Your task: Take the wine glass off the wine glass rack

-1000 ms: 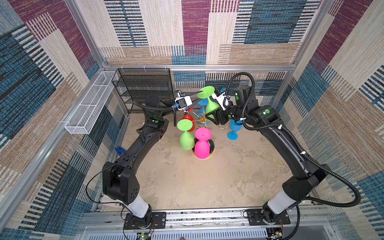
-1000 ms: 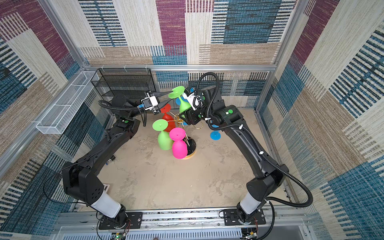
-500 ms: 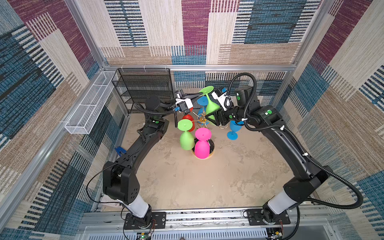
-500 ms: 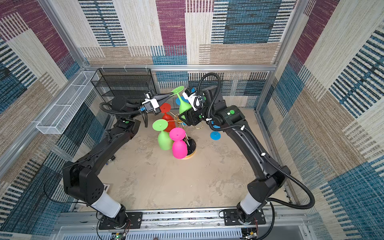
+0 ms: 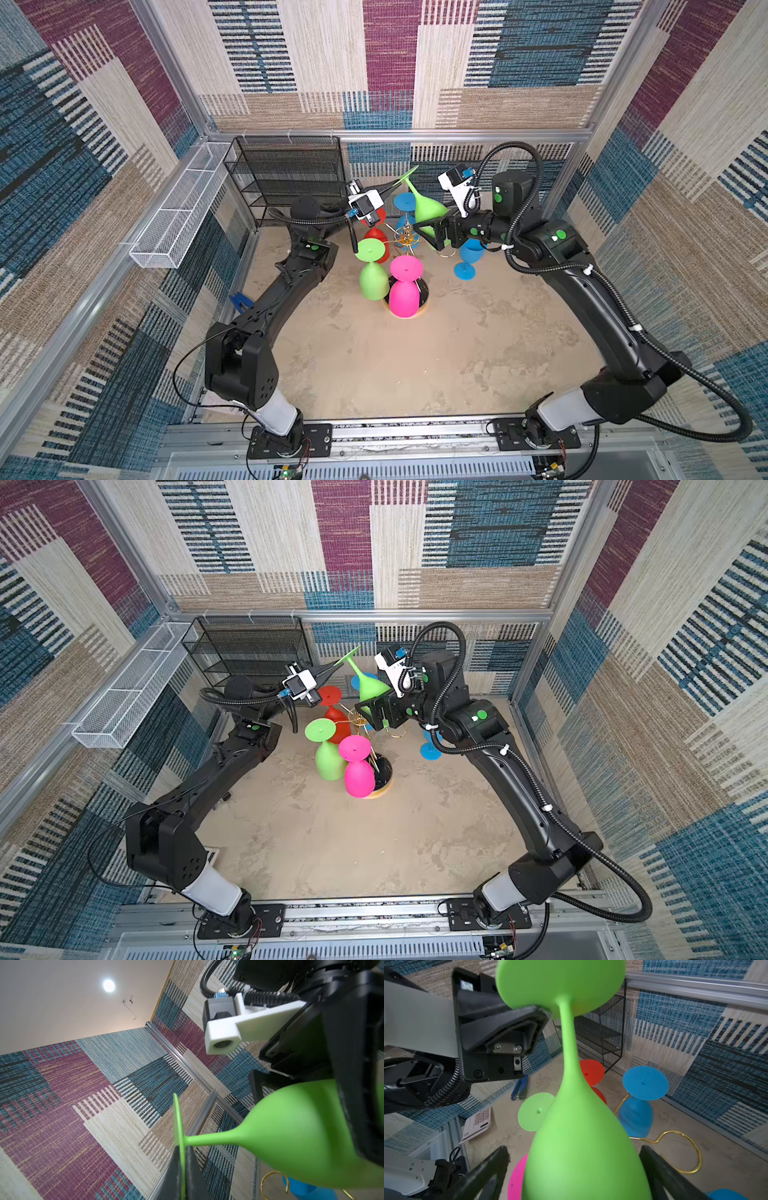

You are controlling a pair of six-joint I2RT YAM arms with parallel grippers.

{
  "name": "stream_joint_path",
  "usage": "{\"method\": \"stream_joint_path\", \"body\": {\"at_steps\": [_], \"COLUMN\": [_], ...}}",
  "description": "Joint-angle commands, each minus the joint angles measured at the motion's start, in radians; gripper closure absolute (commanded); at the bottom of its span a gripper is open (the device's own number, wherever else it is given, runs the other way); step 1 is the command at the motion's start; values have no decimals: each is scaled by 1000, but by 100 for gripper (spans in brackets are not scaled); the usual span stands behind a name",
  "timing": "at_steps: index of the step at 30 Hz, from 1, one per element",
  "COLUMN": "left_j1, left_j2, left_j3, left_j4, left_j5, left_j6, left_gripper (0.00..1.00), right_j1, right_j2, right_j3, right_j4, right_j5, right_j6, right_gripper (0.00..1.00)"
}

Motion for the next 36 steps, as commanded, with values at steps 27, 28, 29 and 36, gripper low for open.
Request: {"method": "stream_joint_path", "body": {"at_steps": [27,28,29,36], "left_j1": [12,12,12,12], "left_j2": [-144,-145,-146,-147], "left_j3": [-109,-110,-110,-112], "left_j4": [-261,-263,-263,-269], "left_j5": [-251,-249,-248,-240], "left_j6": [-588,-591,-591,-597], "left_gripper": [100,100,100,100], "right_j1": [-269,-264,-257,-178], "right_j2": [-283,-276,-267,-198], "right_j3": [-445,-452,-454,-438], "right_j4": [519,533,542,592], "right_j5": [-204,-208,-206,-170], "right_j6": [326,333,335,343], "right_gripper": [36,37,37,40]}}
